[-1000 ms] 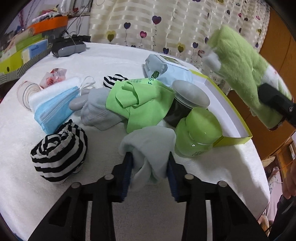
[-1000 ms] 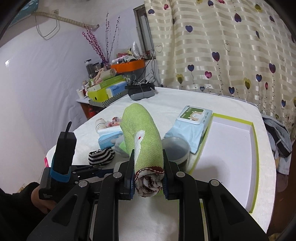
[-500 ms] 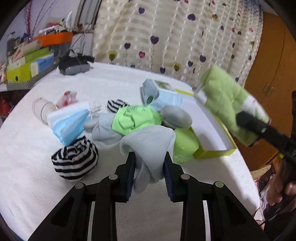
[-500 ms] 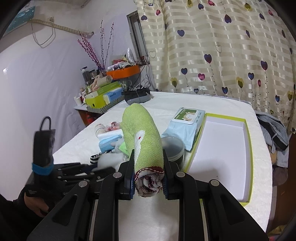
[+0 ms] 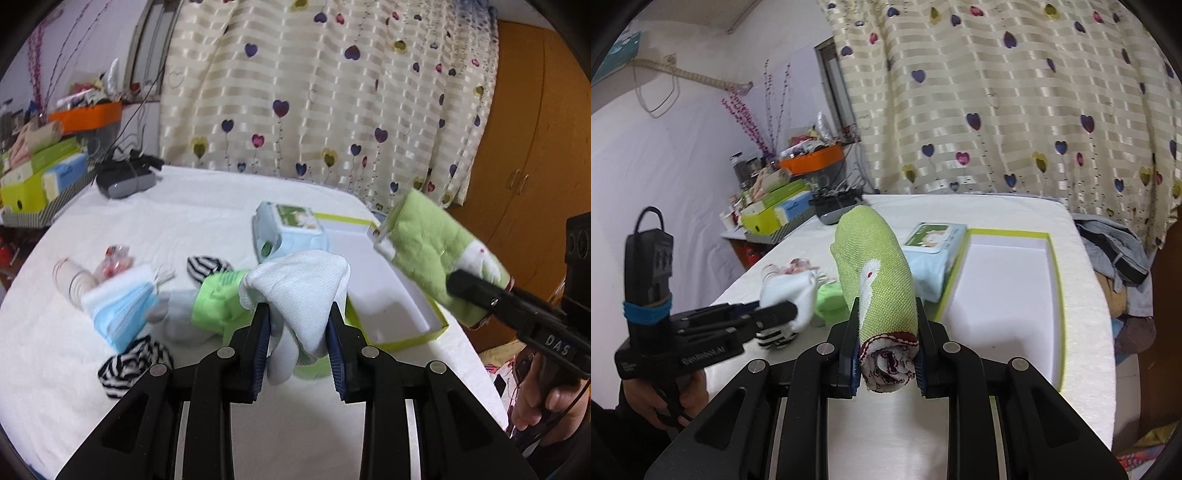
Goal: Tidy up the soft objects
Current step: 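Lower the towel and sock into the white box and open both grippers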
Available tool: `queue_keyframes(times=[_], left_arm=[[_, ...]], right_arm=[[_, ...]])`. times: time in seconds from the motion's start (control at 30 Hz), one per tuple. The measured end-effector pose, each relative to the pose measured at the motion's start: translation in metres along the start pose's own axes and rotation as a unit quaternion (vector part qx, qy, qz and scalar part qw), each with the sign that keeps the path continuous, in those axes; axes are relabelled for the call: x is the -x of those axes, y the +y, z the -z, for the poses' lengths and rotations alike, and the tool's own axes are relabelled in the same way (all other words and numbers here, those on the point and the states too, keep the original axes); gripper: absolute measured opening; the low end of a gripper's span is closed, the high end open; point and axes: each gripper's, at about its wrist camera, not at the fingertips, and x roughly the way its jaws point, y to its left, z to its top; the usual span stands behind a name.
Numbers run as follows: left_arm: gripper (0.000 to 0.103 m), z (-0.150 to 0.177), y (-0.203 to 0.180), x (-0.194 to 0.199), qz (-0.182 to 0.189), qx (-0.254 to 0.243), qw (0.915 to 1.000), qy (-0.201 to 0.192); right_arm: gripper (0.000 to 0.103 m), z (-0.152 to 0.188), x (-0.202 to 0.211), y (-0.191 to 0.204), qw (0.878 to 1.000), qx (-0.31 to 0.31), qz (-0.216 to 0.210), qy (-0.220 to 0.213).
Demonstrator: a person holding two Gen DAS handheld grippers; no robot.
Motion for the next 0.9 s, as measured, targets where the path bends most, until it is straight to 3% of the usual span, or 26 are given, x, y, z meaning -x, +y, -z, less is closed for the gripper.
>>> queue_keyframes(times=[0.6, 0.9], left_arm=[[0.028, -0.013, -0.063, -0.062, 0.040, -0.043, 0.9974, 0.041], [0.029, -0.019, -0.090, -0.106, 0.049, -0.069, 0.9941, 0.068]], right_arm=[[0.023, 0.016, -0.021, -0.084, 0.995, -0.088, 0.041, 0.021], [0.024, 0.026, -0.069, -0.125, 0.988, -0.115, 0.067, 0.083]])
